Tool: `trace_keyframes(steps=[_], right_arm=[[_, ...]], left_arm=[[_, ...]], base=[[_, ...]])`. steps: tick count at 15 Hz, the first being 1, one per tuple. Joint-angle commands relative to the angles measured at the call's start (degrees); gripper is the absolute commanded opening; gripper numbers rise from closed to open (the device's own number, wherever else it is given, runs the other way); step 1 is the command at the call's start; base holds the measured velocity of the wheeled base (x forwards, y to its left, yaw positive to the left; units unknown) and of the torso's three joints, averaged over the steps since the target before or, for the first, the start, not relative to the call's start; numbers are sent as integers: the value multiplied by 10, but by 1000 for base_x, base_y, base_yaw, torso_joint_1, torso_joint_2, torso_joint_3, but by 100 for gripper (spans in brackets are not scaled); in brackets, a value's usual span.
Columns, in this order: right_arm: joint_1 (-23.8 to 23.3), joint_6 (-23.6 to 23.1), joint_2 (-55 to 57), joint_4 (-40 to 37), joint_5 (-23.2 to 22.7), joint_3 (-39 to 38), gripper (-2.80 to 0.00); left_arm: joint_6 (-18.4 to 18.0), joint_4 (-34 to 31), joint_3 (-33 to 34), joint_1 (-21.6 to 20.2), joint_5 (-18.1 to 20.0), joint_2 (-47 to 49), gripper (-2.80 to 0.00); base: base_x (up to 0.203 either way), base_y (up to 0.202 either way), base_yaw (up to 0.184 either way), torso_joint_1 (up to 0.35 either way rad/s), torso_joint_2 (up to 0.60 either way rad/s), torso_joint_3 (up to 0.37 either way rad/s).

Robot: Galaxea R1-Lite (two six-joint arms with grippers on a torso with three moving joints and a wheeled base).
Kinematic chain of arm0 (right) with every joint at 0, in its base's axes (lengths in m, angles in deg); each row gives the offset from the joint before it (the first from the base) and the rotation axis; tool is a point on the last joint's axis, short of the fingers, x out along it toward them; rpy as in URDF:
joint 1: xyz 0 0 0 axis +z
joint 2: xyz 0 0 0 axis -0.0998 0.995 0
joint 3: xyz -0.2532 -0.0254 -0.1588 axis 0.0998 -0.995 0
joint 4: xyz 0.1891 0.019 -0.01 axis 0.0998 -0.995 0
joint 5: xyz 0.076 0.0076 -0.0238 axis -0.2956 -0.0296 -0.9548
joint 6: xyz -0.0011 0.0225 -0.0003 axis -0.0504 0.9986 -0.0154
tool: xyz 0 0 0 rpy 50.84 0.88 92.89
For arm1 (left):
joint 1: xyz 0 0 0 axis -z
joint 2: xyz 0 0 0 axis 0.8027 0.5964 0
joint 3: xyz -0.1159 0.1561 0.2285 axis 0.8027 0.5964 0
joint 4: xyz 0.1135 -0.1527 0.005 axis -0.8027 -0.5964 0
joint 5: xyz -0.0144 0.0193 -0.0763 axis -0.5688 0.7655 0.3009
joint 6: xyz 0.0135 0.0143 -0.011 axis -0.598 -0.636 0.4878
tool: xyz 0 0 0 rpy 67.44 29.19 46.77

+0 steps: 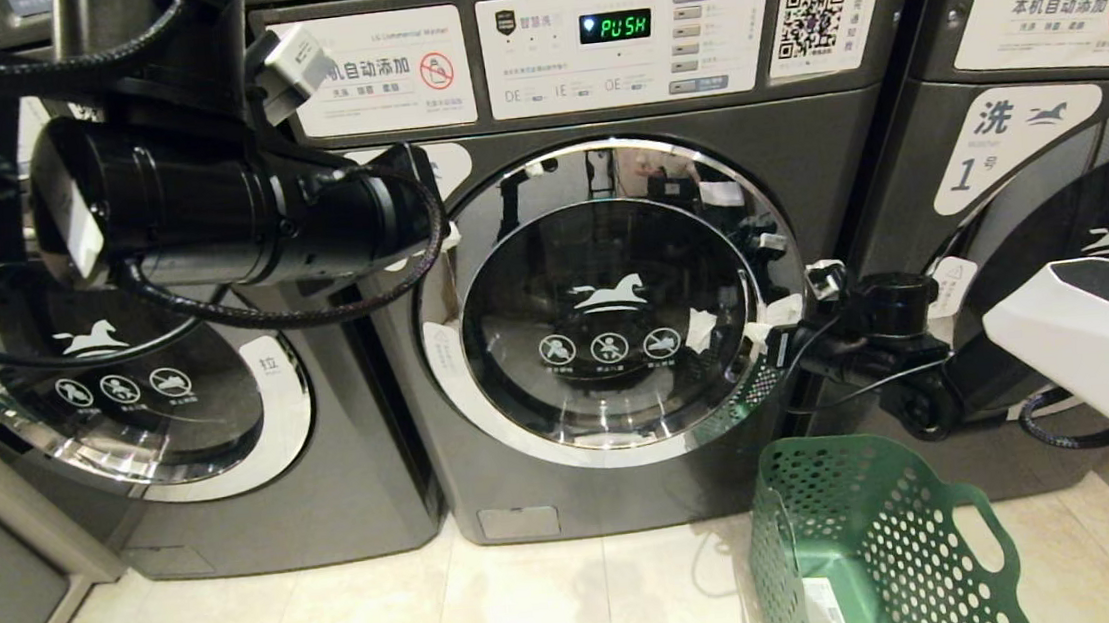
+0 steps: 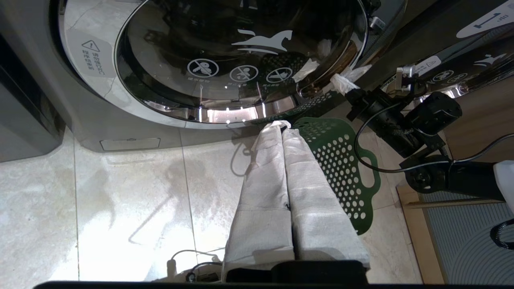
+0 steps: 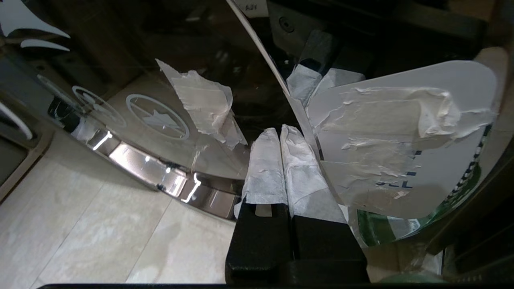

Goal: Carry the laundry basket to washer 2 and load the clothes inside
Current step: Press the washing machine door tightly with the right hand

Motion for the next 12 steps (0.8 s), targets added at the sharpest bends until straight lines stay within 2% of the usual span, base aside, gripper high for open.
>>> trace_keyframes(steps=[1, 8, 12], right_arm=[[0, 0, 31, 9, 13, 38, -280], [-2, -4, 88, 11, 74, 135, -280], [-4, -4, 103, 11, 84, 147, -280]], left_arm=[[1, -1, 1, 0, -1, 2, -280], [1, -2, 2, 0, -1, 1, -280], [1, -1, 15, 0, -1, -3, -280]], base=[[0, 0, 0, 0, 0, 0], [0, 0, 0, 0, 0, 0], [0, 0, 0, 0, 0, 0]])
